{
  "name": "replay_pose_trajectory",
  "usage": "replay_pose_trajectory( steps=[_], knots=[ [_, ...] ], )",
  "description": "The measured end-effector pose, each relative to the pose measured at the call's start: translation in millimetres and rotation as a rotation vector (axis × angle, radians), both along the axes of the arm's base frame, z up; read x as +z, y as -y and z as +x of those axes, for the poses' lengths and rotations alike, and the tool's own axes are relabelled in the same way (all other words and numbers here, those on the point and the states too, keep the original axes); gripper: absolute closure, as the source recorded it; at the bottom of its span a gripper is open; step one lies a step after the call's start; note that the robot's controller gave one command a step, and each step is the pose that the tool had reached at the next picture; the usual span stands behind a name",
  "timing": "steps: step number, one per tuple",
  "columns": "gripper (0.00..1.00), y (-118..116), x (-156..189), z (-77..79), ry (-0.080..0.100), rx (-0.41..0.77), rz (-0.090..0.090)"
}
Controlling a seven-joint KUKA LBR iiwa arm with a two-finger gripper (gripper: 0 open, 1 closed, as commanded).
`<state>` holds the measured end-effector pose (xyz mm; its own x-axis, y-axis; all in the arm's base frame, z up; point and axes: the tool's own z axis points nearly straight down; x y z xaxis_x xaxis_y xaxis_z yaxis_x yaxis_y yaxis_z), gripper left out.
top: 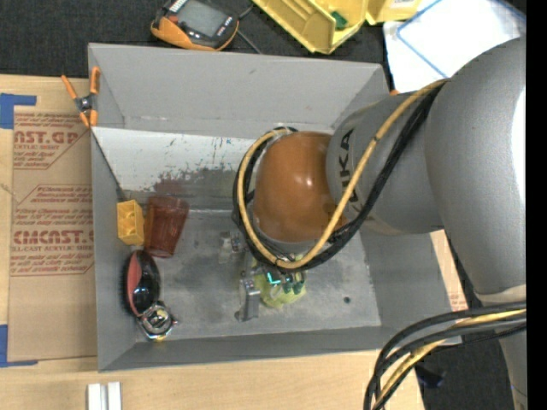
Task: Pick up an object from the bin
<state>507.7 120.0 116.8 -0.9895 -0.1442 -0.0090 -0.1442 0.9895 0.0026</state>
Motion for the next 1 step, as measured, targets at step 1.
replay_pose_trajectory(
  steps=[1],
  knots=[
    [0.00, -0.1, 0.0, 0.0, 0.000, 0.000, 0.000]
  ],
)
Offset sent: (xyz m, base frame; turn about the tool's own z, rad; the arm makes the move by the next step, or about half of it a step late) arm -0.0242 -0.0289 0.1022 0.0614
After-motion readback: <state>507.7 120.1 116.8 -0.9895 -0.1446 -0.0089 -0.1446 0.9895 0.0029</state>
